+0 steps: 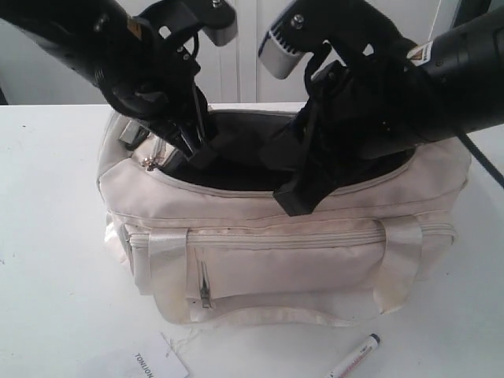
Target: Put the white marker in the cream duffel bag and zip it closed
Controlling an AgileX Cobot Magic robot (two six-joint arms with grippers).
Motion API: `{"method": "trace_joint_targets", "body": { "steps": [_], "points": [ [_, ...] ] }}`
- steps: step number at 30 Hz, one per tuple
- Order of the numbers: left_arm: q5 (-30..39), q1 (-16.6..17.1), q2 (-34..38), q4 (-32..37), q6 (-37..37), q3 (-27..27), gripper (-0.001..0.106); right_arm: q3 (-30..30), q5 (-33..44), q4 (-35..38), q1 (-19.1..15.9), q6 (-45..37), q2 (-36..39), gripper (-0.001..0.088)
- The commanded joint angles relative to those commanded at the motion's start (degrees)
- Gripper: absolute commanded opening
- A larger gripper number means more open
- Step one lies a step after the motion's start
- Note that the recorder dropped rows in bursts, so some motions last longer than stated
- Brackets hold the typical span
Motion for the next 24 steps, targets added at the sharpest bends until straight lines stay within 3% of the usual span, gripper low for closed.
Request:
{"method": "trace_joint_targets", "body": {
  "steps": [5,8,15,24],
  "points": [
    [0.0,3.7,0.0,-12.0,7.2,-0.1,0.000,0.0,-0.4,1.9,0.0,0.0,0.1,0.0398],
    [0.0,4.1,0.0,-13.2,8.3,-0.1,0.000,0.0,-0.8,5.3,0.0,-1.4,0.1,0.0452],
    [0.7,4.1,0.0,-13.7,8.3,-0.1,0.000,1.4,-2.9,11.8,0.0,-7.8,0.1,0.0456],
    [1.2,4.1,0.0,-14.2,8.0,-0.1,0.000,6.6,-8.4,22.0,0.1,-22.2,0.1,0.0456]
  ]
}}
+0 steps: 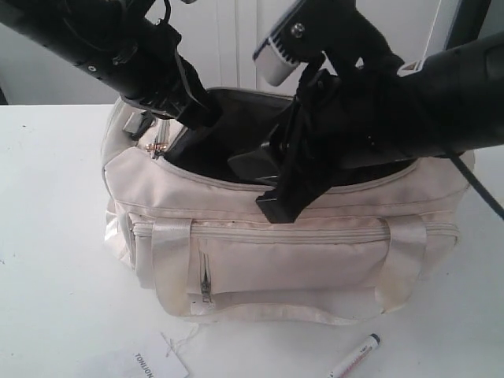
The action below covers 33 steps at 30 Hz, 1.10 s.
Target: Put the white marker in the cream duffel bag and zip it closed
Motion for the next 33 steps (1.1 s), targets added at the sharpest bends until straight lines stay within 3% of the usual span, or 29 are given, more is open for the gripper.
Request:
{"method": "trace_joint_targets", "body": {
  "steps": [4,10,14,21,31,33],
  "points": [
    [0.3,0.0,0.0,-0.4,0.0,0.0,0.000,2.0,-1.2,3.6,0.0,-7.3,0.0,0.0464],
    [0.3,0.0,0.0,-0.4,0.0,0.0,0.000,3.7,-4.0,7.2,0.3,-12.7,0.0,0.0569],
    [0.4,0.0,0.0,-0.3,0.0,0.0,0.000,4.4,-5.4,9.2,2.7,-16.8,1.7,0.0568],
    [0.5,0.0,0.0,-0.3,0.0,0.0,0.000,4.4,-14.0,9.2,6.2,-18.4,5.9,0.0568],
    [0.5,0.0,0.0,-0.3,0.0,0.0,0.000,4.4,-14.2,9.1,6.3,-18.4,9.3,0.0566],
    [0.5,0.0,0.0,-0.3,0.0,0.0,0.000,4.4,-14.2,9.1,6.3,-18.4,9.3,0.0526]
  ]
}}
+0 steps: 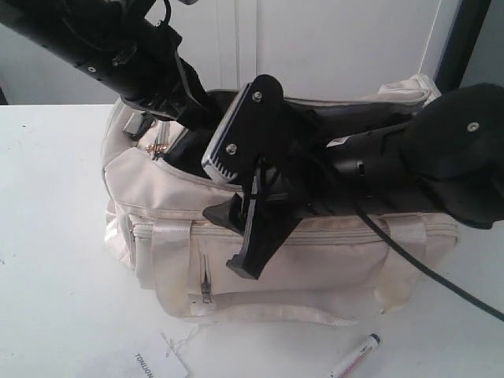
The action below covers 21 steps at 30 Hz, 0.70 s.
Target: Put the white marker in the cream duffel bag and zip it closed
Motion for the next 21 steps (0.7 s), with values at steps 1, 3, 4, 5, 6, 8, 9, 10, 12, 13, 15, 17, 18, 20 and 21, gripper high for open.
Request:
{"method": "trace_joint_targets", "body": {
  "steps": [1,3,4,5,6,8,9,10,12,13,15,17,18,20,21],
  "points": [
    [0.0,0.0,0.0,0.0,0.0,0.0,0.000,0.0,0.1,0.0,0.0,0.0,0.0,0.0483],
    [0.0,0.0,0.0,0.2,0.0,0.0,0.000,0.0,0.7,0.0,0.0,0.0,0.0,0.0375],
    [0.0,0.0,0.0,0.2,0.2,0.0,0.000,0.0,1.2,0.0,0.0,0.0,-0.1,0.0307],
    [0.0,0.0,0.0,0.2,0.5,0.0,0.000,0.0,1.6,0.0,0.0,0.0,-0.1,0.0244],
    [0.0,0.0,0.0,0.2,1.3,0.0,0.000,0.0,1.9,0.0,0.0,0.0,-0.4,0.0198],
    [0.0,0.0,0.0,0.9,1.6,0.0,0.000,0.0,2.2,0.0,0.0,0.0,-0.9,0.0104],
    [0.0,0.0,0.0,1.5,1.6,0.0,0.000,0.0,2.3,0.0,0.0,0.0,-1.2,0.0067],
    [0.0,0.0,0.0,2.3,1.7,0.0,0.000,0.0,2.6,0.0,0.0,0.0,-1.6,0.0038],
    [-0.3,0.0,0.0,4.2,1.7,0.0,0.000,0.0,2.9,0.0,0.0,0.0,-2.4,0.0001],
    [-0.3,0.0,0.0,5.2,1.7,0.0,0.000,0.0,3.3,0.0,0.0,0.0,-2.8,0.0000],
    [-0.4,0.0,0.0,6.2,1.7,0.0,0.000,0.0,4.6,0.0,0.0,0.0,-3.5,0.0000],
    [-1.3,0.0,0.0,6.9,1.7,0.0,0.000,0.0,5.8,-0.1,0.0,0.0,-4.0,0.0000],
    [-2.3,0.0,0.0,7.3,1.7,0.0,0.000,0.0,6.5,-0.1,0.0,0.0,-4.1,0.0000],
    [-3.8,0.0,0.0,8.0,1.7,0.0,0.000,0.0,7.6,-0.1,0.0,0.0,-4.4,0.0000],
    [-4.7,0.0,0.0,8.3,1.7,0.0,0.000,0.0,7.9,-0.1,0.0,0.0,-4.4,0.0000]
  ]
}}
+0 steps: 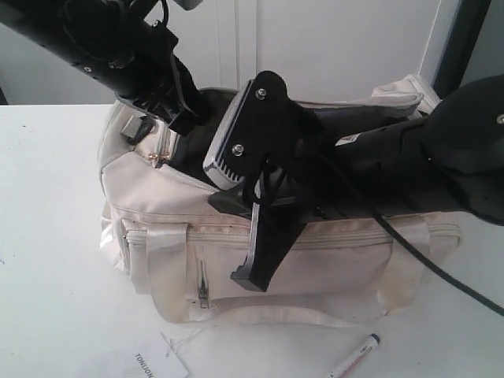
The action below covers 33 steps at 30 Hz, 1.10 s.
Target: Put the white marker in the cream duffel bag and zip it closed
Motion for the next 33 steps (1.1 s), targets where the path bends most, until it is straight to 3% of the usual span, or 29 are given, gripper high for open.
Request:
{"method": "trace_joint_targets", "body": {
  "steps": [13,27,33],
  "points": [
    [-8.7,0.0,0.0,6.0,0.0,0.0,0.000,0.0,1.5,0.0,0.0,-3.0,-0.9,0.0000],
    [-13.0,0.0,0.1,18.5,0.0,0.0,0.000,0.0,2.8,-0.4,0.0,-3.0,-4.7,0.0000],
    [-18.0,0.0,4.0,20.4,0.0,0.0,0.000,0.0,4.8,-0.5,0.0,-4.3,-6.0,0.0000]
  ]
}}
